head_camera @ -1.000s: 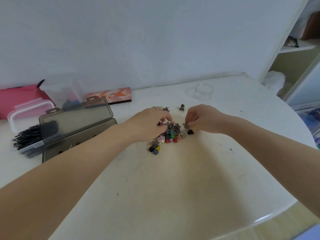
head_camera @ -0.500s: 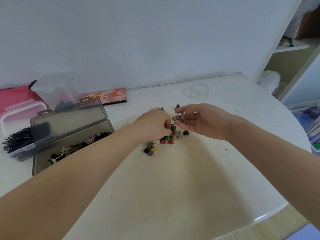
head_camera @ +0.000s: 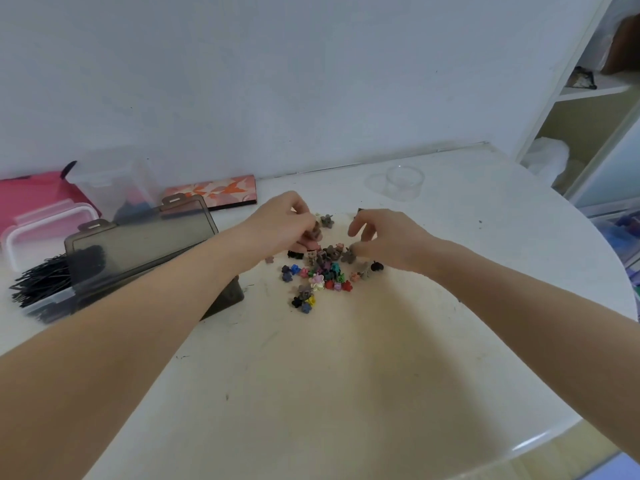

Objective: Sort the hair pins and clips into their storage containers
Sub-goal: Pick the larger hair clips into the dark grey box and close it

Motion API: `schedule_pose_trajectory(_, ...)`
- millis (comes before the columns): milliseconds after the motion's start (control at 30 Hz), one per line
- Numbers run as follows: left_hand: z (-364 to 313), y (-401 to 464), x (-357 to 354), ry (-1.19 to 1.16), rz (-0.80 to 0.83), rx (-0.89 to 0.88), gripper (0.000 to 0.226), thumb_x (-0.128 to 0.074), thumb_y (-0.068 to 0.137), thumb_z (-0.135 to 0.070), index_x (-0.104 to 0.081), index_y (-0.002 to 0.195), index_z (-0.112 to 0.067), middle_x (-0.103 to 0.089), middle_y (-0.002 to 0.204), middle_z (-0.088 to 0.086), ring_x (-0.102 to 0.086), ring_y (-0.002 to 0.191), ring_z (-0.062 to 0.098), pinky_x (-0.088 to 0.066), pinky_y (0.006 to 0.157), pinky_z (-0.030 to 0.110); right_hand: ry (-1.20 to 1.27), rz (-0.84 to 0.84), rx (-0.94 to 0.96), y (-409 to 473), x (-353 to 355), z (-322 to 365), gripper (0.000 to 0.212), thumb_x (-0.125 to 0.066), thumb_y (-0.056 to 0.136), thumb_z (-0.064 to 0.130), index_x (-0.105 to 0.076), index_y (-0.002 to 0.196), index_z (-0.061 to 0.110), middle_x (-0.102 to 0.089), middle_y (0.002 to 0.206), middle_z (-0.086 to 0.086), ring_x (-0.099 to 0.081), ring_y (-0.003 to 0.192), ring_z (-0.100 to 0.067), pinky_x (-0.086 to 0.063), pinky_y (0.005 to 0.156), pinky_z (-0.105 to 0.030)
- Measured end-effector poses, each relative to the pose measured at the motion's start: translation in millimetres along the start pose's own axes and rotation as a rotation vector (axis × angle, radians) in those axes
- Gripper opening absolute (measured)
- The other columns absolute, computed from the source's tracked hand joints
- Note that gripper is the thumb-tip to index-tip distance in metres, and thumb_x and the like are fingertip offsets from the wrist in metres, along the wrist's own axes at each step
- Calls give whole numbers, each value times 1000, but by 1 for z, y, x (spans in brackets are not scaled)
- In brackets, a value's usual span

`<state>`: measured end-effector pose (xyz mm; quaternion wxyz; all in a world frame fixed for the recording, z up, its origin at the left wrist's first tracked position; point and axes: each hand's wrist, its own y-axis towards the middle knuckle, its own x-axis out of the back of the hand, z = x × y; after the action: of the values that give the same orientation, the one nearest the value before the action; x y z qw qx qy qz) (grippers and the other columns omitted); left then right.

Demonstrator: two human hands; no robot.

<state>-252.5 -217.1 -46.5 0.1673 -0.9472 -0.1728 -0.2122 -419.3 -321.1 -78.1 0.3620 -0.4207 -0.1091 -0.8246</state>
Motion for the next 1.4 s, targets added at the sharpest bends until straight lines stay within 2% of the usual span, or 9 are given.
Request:
schedule_pose_trajectory(100, 1, 3, 4, -212, -25, 119, 28, -34, 89, 3, -56, 103, -7, -64, 80, 11, -66, 71, 24, -61, 72, 36, -110, 45, 52, -1, -4, 1, 26, -69, 83, 30, -66, 109, 25, -61, 103, 7, -62, 91, -14, -53, 78, -31)
schedule_pose_trajectory(200, 0, 0, 4, -353, 15, 199, 29, -30, 85, 6, -57, 93, -2, -57, 77, 12, -57, 63, 23, -55, 55, 31, -142, 59, 74, 0, -7, 1, 25, -69, 82, 31, -67, 106, 24, -64, 103, 8, -61, 94, -13, -53, 82, -34)
schedule_pose_trajectory(333, -1, 2, 5, -508, 123, 272, 18, -38, 82, -5, -55, 87, -4, -55, 72, 10, -52, 57, 20, -50, 49, 27, -147, 16, 87, 5, -10, -2, 17, -65, 84, 24, -69, 101, 22, -67, 101, 8, -62, 94, -14, -54, 78, -32)
schedule_pose_trajectory(433, -2, 8, 2, -473, 152, 274, 14, -50, 90, -23, -53, 87, -9, -51, 66, 3, -46, 53, 15, -46, 47, 25, 187, -14, -52, 10, -6, 0, 13, -64, 83, 18, -70, 94, 16, -68, 94, 4, -59, 74, -13, -52, 60, -28)
schedule_pose_trajectory(600, 6, 19, -2, 533, 60, -138, 18, -57, 93, -34, -60, 102, -19, -60, 83, -1, -52, 60, 10, -42, 54, 22, 1127, 205, -344, 8, 13, -2, 20, -47, 90, 11, -63, 100, 4, -56, 78, -4, -33, 54, -12, -26, 44, -22)
schedule_pose_trajectory(700, 6, 21, -4, 820, 165, -275, 23, -58, 92, -41, -62, 110, -27, -57, 90, -9, -50, 74, 2, -36, 60, 23, 1300, 269, -374, 6, 14, -1, 21, -42, 89, 14, -60, 96, 4, -52, 76, -7, -36, 56, -14, -26, 44, -22)
schedule_pose_trajectory(900, 6, 29, -19, 875, 177, -257, 31, -63, 88, -40, -67, 104, -14, -62, 91, -2, -54, 78, 12, -40, 63, 24, 1198, 241, -422, 6, 12, 6, 22, -51, 96, 24, -49, 77, 13, -48, 66, -2, -39, 52, -13, -26, 40, -20)
schedule_pose_trajectory(1100, 5, 29, -13, 762, 169, -203, 39, -53, 96, -44, -60, 107, -8, -60, 95, 5, -52, 80, 19, -41, 64, 28, 930, 160, -300, 11, 9, 13, 13, -58, 95, 10, -63, 104, 1, -59, 72, -5, -49, 57, -13, -36, 43, -19)
schedule_pose_trajectory(1400, 13, 23, 36, -207, 40, 131, 12, -62, 93, -17, -57, 97, -6, -70, 88, 9, -31, 52, 8, -27, 47, 20, -19, 123, -12, 20, -10, 33, 13, -73, 75, 32, -69, 86, 25, -66, 90, 5, -62, 75, -14, -52, 59, -29)
